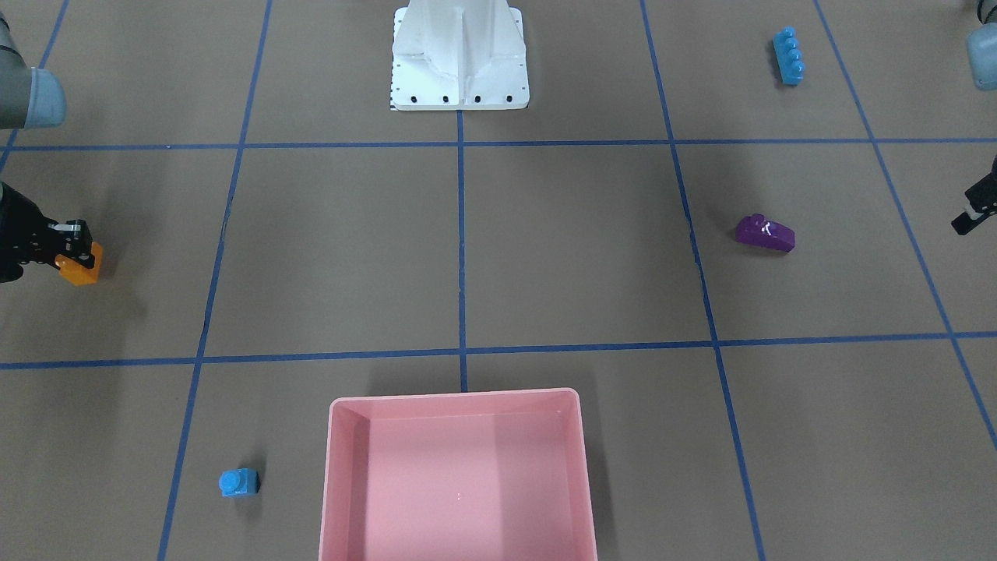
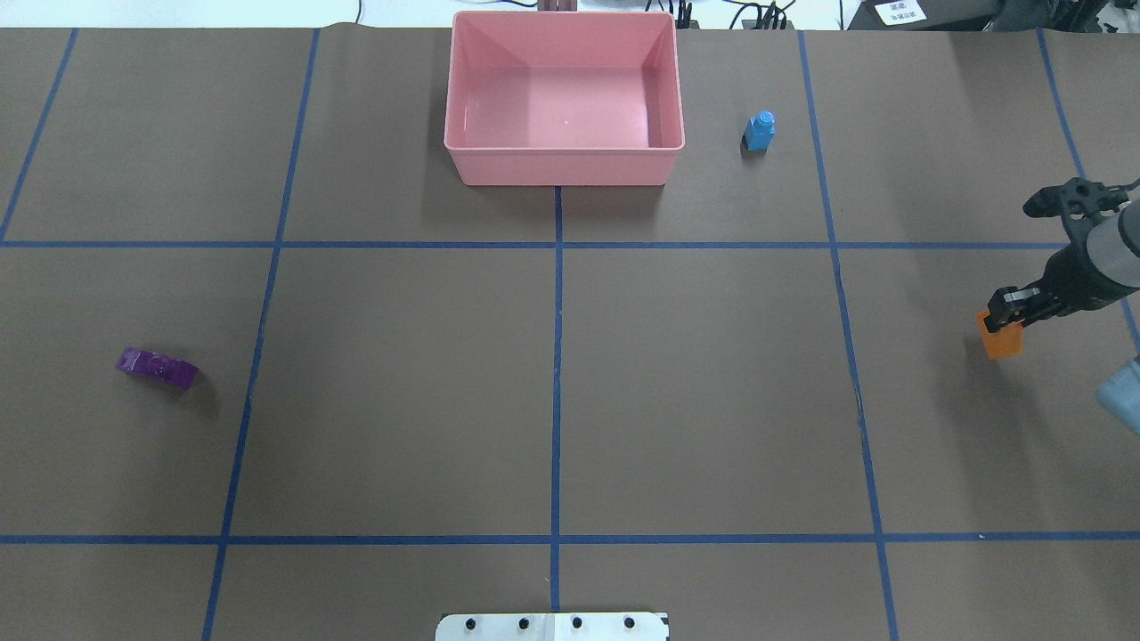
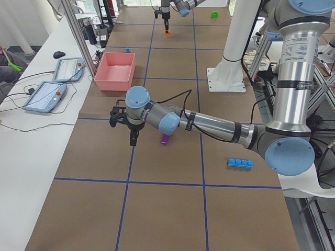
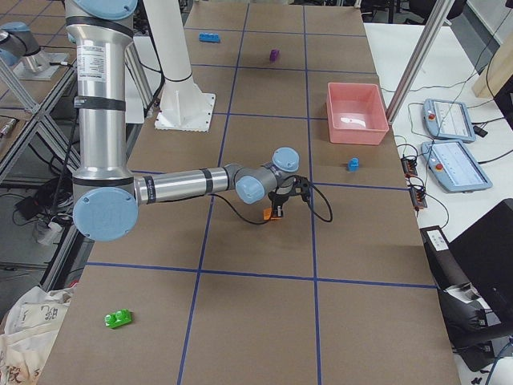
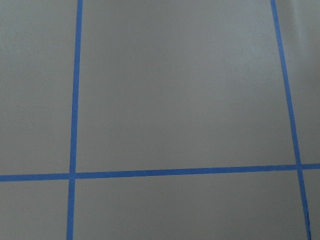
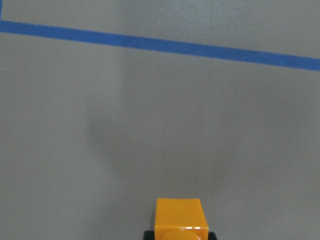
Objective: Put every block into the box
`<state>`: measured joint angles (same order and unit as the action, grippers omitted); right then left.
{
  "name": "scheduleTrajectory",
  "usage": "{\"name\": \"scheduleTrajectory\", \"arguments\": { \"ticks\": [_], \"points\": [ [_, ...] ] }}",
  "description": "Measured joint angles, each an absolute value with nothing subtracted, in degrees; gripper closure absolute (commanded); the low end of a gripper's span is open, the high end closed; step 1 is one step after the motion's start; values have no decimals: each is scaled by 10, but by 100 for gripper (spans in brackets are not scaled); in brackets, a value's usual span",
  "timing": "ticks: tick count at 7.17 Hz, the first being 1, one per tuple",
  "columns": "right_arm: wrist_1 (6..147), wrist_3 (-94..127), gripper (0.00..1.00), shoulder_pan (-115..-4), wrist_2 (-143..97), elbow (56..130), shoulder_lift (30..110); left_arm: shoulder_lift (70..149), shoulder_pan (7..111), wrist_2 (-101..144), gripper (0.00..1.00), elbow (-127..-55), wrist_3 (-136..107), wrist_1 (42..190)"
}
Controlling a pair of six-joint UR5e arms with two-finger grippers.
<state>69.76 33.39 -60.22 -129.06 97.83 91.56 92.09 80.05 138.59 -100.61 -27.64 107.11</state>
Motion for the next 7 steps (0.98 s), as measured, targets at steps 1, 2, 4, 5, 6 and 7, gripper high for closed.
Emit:
{"name": "scheduleTrajectory", "arguments": {
  "ticks": [1,2,4,5,6,7],
  "points": [
    [741,331,100,-621,-1294,1009,909,920,787,1388,0,-1011,-292,1079],
    [812,330,100,-633,-1296,1044,881,918,773,1386,0,-1019,-301,1094],
    [965,332,100,-643,-1299,1074,768,911,747,1379,0,-1030,-363,1109],
    [1022,337,100,-644,-1298,1072,710,905,740,1367,0,-1032,-423,1112],
    [1062,350,100,-644,-1297,1067,655,897,732,1348,0,-1037,-489,1114],
    [1080,376,100,-643,-1297,1056,608,891,712,1318,0,-1048,-572,1114]
  ]
}}
